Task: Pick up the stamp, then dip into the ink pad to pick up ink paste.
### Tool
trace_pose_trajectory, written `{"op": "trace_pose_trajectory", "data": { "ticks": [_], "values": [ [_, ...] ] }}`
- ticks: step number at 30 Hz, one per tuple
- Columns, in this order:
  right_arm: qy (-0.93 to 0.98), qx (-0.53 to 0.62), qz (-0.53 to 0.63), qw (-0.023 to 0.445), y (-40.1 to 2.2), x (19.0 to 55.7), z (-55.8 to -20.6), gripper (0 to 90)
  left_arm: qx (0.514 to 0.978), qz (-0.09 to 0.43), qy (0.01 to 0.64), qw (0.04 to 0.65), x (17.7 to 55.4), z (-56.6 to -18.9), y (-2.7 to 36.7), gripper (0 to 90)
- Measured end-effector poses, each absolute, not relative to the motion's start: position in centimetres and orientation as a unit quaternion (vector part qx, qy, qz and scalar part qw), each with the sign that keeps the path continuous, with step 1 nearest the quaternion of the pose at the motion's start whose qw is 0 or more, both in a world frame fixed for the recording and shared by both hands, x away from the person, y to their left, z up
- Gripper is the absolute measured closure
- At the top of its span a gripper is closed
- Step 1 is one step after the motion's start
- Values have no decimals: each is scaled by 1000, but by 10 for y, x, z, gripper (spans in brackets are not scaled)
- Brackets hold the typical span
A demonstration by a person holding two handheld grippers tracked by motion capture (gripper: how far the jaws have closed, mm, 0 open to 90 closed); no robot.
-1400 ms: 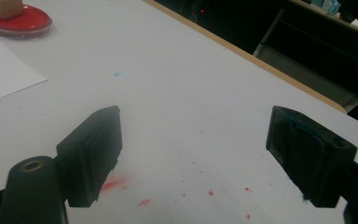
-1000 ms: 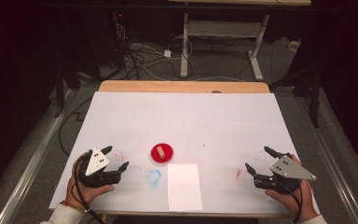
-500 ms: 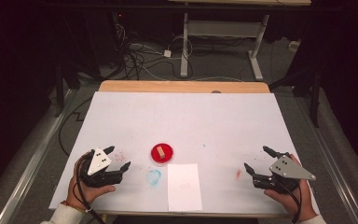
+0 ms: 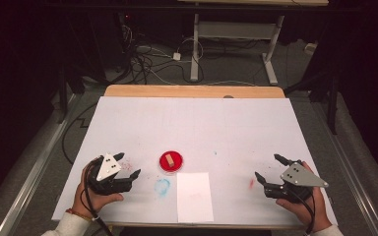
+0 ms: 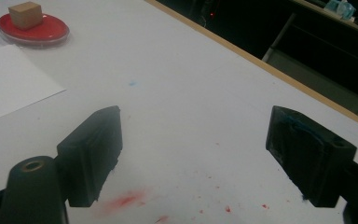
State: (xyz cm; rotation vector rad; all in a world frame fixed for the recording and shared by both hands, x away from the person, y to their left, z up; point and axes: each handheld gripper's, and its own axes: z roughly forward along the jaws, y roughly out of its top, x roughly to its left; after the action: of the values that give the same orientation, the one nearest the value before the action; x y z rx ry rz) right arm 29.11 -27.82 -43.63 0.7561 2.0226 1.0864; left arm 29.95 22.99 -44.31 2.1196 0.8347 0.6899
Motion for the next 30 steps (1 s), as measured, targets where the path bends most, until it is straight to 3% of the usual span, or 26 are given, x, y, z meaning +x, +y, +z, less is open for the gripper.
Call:
{"op": "trace_pose_trajectory", "data": {
  "ticks": [14,30],
  "values": [
    [788,294,414,347,-275,293,-439,192,837,264,306,370,307,-437,219,231],
    [795,291,409,341,-274,295,-442,192,856,223,289,367,324,-434,197,225]
  ]
}}
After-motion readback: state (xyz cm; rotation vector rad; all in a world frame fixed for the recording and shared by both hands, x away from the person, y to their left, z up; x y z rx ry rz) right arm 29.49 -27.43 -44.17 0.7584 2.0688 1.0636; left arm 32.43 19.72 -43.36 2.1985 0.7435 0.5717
